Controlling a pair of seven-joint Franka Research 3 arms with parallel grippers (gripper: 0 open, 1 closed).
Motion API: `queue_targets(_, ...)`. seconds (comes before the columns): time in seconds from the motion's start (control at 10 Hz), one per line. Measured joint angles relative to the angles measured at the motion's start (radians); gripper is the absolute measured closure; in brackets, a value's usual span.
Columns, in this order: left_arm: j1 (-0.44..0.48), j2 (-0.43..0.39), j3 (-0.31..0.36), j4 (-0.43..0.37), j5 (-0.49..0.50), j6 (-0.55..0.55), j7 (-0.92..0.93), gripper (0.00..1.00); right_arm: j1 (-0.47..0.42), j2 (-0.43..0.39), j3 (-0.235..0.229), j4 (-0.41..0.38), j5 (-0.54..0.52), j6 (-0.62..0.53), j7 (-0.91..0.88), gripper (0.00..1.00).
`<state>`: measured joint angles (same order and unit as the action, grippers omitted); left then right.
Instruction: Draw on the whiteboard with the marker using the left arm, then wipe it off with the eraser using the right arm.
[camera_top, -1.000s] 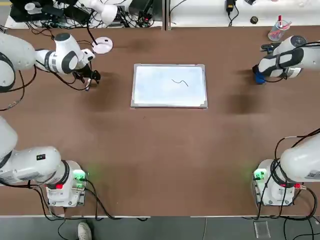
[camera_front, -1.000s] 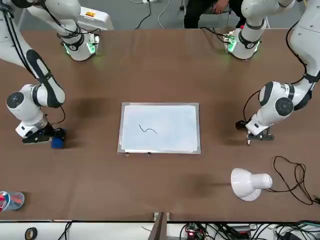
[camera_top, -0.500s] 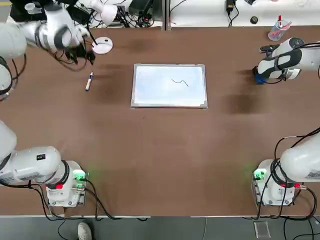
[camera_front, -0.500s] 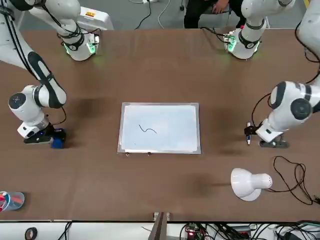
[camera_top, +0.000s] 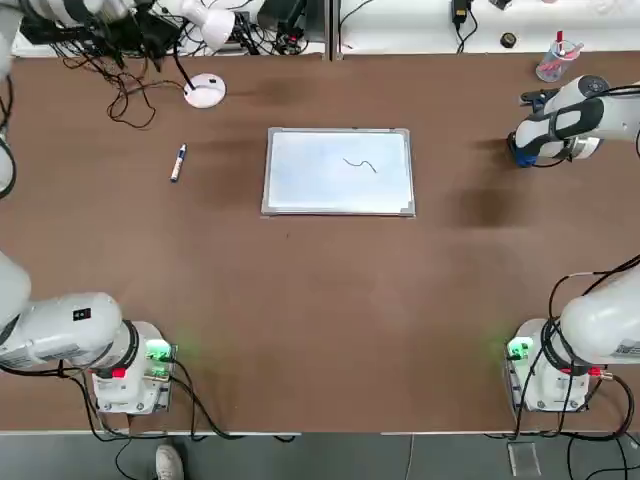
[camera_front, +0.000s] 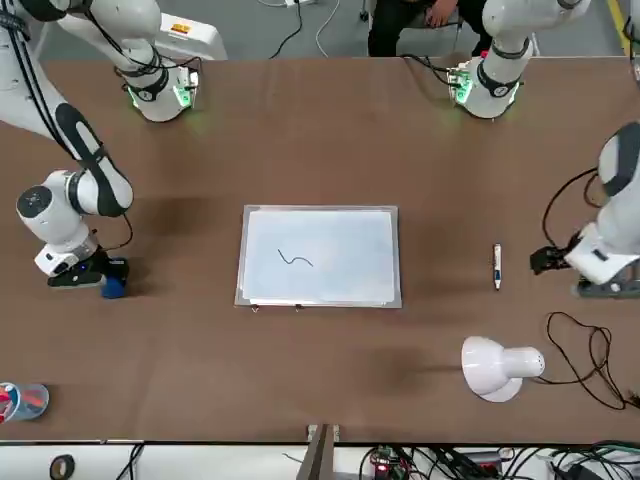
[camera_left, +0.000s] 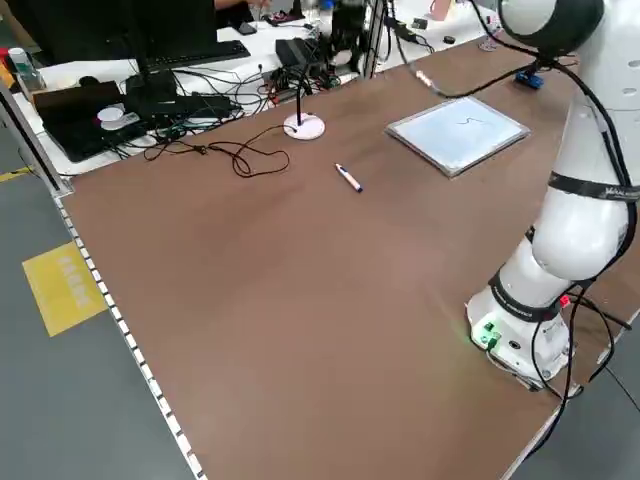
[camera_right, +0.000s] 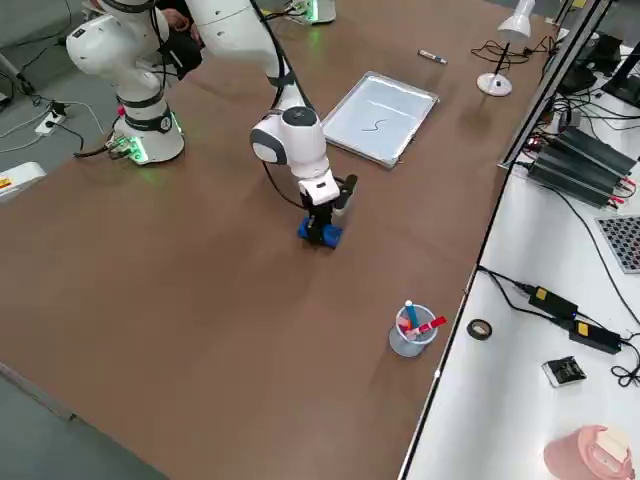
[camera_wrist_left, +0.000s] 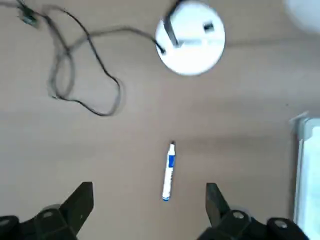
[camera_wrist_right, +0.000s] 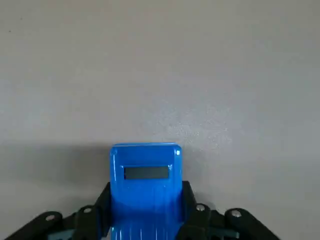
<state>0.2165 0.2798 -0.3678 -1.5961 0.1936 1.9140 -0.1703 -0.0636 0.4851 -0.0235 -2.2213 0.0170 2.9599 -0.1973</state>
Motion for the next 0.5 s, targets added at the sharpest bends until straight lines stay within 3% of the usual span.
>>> queue_targets(0.3,0.000,-0.043,-0.003,0.098,0.000,-0.135,0.003,0.01,0.026,-0.008,0.015,0.016,0.000,-0.044,0.117,0.44)
queue_targets(0.5,0.000,-0.084,-0.004,0.125,-0.011,-0.185,0.046,0.01,0.104,-0.031,0.024,0.045,0.000,-0.105,0.281,0.44)
